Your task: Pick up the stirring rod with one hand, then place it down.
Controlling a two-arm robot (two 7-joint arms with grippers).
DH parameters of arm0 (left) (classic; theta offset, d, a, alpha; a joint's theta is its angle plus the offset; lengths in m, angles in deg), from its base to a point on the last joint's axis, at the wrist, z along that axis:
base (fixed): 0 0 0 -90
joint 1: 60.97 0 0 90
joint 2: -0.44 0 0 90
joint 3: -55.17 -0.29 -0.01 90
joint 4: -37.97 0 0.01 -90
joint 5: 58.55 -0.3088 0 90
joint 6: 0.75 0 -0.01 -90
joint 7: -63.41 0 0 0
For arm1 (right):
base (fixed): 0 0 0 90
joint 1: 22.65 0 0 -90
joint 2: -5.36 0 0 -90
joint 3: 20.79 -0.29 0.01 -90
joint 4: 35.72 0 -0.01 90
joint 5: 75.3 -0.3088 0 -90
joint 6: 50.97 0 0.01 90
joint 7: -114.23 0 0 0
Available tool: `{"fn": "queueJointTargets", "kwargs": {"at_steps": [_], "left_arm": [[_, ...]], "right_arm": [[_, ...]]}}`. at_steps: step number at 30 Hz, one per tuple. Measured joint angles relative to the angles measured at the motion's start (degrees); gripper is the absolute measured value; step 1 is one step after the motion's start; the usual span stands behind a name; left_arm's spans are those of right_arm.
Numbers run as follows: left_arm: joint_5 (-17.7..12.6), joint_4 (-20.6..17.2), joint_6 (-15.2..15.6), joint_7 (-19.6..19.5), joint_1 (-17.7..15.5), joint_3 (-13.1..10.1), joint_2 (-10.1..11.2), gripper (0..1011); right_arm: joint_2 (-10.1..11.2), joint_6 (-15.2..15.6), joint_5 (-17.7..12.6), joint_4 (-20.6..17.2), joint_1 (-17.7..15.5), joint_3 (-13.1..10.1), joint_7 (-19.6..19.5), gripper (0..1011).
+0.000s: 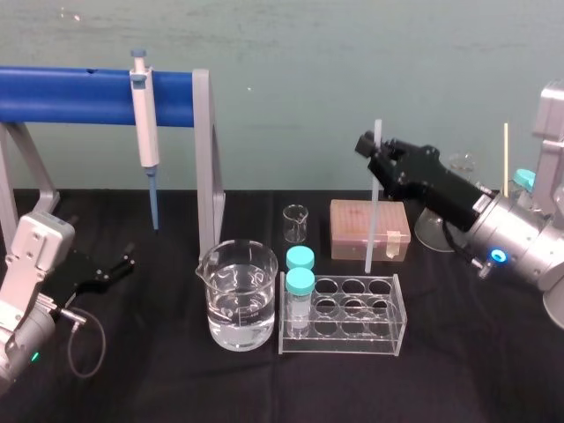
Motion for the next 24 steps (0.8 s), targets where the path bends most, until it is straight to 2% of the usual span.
{"fn": "queueJointTargets", "kwargs": {"at_steps": [8,15,24], "left_arm": [[0.0,0.0,0.0,0.0,0.0,0.0,0.0,1000],[0.0,0.0,0.0,0.0,0.0,0.0,0.0,1000],[0.0,0.0,0.0,0.0,0.0,0.0,0.0,1000]], "right_arm": [[0.1,-0.5,0.7,2.4,0.2,2.4,-0.1,72],[-0.6,-1.1,0.8,3.7,0.5,3.3,-0.1,72],[-1.6,-3.4,2.2,6.1,1.4,4.1,-0.1,72]]}}
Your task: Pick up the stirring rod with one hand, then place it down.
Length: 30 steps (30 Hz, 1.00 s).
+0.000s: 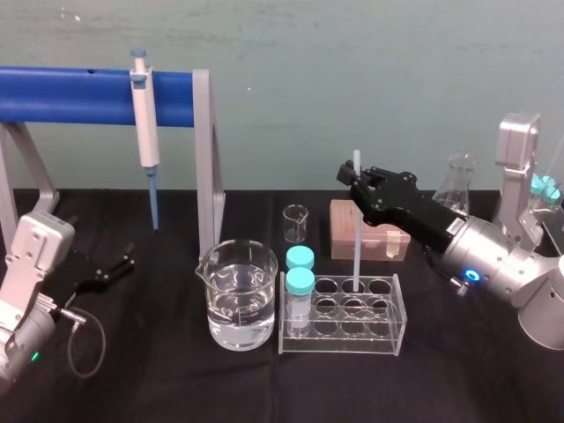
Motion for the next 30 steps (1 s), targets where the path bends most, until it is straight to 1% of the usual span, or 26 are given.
{"fn": "queueJointTargets", "kwargs": {"at_steps": [4,9,15,19,24,30], "left_arm": [[0.0,0.0,0.0,0.0,0.0,0.0,0.0,1000],[0.0,0.0,0.0,0.0,0.0,0.0,0.0,1000],[0.0,0.0,0.0,0.0,0.0,0.0,0.0,1000],[0.0,0.0,0.0,0.0,0.0,0.0,0.0,1000],[0.0,0.0,0.0,0.0,0.0,0.0,0.0,1000],[0.0,0.0,0.0,0.0,0.0,0.0,0.0,1000]], "right_arm": [[-0.9,-1.5,0.5,1.9,0.5,0.3,0.9,72],[-1.7,-2.5,0.9,3.6,0.5,0.5,1.7,72],[-2.1,-3.1,1.5,4.7,0.4,0.6,1.9,72],[-2.8,-4.6,2.0,6.2,0.4,0.6,2.5,72],[-3.4,-5.7,2.6,7.4,0.2,0.4,2.8,72],[-4.0,-5.9,3.1,8.3,-0.2,0.2,2.7,72]]}}
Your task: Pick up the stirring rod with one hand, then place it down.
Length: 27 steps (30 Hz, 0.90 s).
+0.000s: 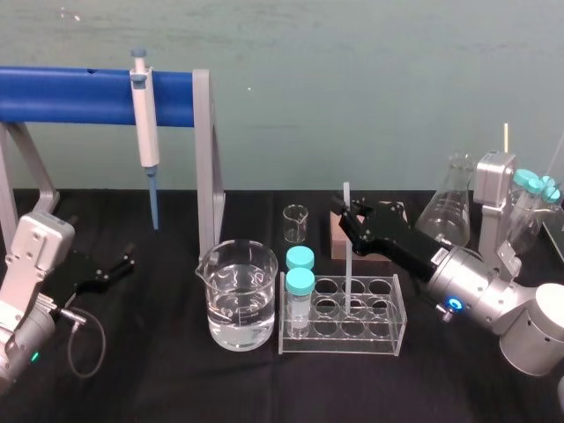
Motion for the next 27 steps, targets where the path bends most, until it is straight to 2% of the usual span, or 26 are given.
{"fn": "queueJointTargets", "kwargs": {"at_steps": [17,20,25,27], "left_arm": [[0.0,0.0,0.0,0.0,0.0,0.0,0.0,1000],[0.0,0.0,0.0,0.0,0.0,0.0,0.0,1000],[0.0,0.0,0.0,0.0,0.0,0.0,0.0,1000],[0.0,0.0,0.0,0.0,0.0,0.0,0.0,1000]], "right_arm": [[-0.2,0.4,0.7,0.0,-0.5,-0.2,-0.6,73],[-0.2,0.4,0.6,0.0,-0.5,-0.1,-0.6,123],[-0.2,0.4,0.6,0.0,-0.5,-0.1,-0.6,295],[-0.2,0.4,0.5,0.0,-0.5,-0.1,-0.6,327]]}}
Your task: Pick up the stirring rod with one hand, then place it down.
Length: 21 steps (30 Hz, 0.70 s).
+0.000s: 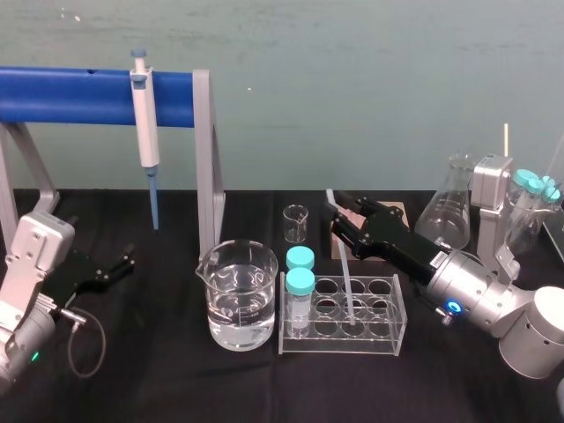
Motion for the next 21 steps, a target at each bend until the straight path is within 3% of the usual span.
{"fn": "queueJointTargets", "kwargs": {"at_steps": [4,17,21], "left_arm": [[0.0,0.0,0.0,0.0,0.0,0.0,0.0,1000],[0.0,0.0,0.0,0.0,0.0,0.0,0.0,1000],[0.0,0.0,0.0,0.0,0.0,0.0,0.0,1000]], "right_arm": [[0.0,0.0,0.0,0.0,0.0,0.0,0.0,496],[0.0,0.0,0.0,-0.1,0.0,-0.1,-0.1,883],[0.3,-1.7,2.5,-2.9,-1.3,-1.9,-5.5,976]]}}
